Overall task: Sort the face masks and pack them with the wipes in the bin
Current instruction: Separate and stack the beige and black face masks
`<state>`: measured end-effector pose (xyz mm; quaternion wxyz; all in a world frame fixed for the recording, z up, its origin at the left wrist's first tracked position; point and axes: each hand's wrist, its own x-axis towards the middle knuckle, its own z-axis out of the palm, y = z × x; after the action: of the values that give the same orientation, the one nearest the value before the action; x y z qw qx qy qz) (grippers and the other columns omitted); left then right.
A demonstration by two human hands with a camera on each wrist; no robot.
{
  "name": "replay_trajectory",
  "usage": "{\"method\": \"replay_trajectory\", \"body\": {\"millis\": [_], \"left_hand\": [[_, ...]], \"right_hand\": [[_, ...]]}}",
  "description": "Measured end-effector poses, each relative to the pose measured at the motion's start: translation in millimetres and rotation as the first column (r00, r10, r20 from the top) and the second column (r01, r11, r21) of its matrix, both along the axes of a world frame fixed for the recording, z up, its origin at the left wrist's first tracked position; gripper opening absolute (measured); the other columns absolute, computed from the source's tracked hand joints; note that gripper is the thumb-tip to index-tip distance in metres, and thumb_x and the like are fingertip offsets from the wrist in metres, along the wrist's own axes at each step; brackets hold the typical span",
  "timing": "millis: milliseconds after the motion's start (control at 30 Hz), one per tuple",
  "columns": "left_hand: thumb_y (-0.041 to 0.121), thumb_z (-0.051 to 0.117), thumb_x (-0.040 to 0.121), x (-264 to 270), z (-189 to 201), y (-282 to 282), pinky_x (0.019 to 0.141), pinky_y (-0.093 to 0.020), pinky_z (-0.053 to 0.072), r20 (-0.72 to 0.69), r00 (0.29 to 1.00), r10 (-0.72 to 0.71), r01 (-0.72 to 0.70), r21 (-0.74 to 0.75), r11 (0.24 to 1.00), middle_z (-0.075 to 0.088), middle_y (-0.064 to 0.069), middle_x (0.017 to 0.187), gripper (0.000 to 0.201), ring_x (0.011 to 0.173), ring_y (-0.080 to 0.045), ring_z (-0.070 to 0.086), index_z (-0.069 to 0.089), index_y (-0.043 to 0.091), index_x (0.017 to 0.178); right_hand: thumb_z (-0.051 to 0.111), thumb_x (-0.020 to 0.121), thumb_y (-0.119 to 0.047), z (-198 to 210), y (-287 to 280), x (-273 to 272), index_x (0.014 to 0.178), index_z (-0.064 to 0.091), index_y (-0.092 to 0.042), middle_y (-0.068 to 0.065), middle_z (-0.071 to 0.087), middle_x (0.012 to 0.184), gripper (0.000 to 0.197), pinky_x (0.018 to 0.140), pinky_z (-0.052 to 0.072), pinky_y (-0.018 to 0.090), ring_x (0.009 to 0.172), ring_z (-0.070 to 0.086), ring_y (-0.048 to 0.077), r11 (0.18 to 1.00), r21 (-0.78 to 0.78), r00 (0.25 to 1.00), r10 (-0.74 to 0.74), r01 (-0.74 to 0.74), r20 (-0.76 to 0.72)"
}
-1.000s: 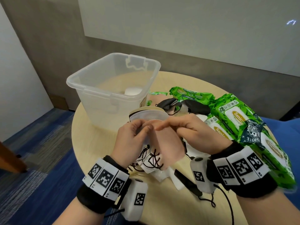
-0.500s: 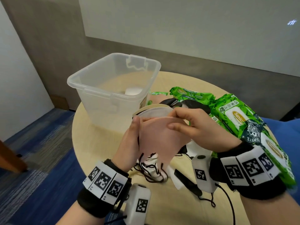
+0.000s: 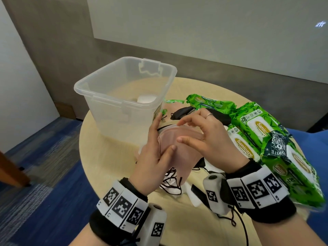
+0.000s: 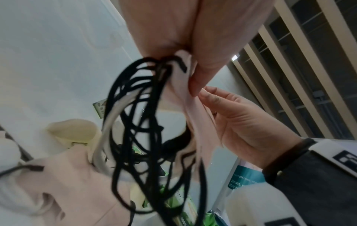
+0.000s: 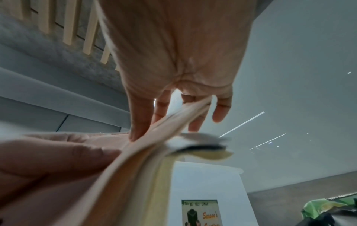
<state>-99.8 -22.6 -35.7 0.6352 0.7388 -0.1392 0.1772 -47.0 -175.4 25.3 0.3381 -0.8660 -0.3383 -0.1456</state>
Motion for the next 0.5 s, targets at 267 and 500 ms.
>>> {"method": "replay_trajectory", "body": {"millis": [267, 500], "left_hand": [[0.047, 0.058, 0.074, -2.7, 2.3, -2.7, 0.09, -0.045, 0.051, -0.053, 0.998, 0.046, -0.049, -0.061, 0.997, 0.063, -0.002, 0.115, 0.063, 0.105, -0.013, 0.062, 0.034, 0.025, 0.128], [0.045, 0.066, 0.067, -1.3, 4.4, -3.8, 0.084, -0.031, 0.051, -0.101, 0.995, 0.001, -0.013, -0.123, 0.992, 0.063, -0.004, 0.111, 0.052, 0.103, -0.011, 0.063, 0.034, 0.03, 0.105]], "right_hand": [[0.046, 0.071, -0.058, -2.8, 4.3, -4.2, 0.099, 0.062, -0.024, -0.002, 0.052, 0.101, 0.047, 0.07, 0.017, 0.025, 0.097, 0.045, 0.017, 0.989, -0.129, 0.992, -0.06, 0.074, 0.113], [0.049, 0.08, -0.029, -1.1, 10.5, -10.3, 0.107, 0.051, -0.007, -0.008, 0.047, 0.098, 0.035, 0.075, 0.024, 0.017, 0.083, 0.031, -0.006, 0.989, -0.106, 0.994, 0.1, -0.105, -0.05]]}}
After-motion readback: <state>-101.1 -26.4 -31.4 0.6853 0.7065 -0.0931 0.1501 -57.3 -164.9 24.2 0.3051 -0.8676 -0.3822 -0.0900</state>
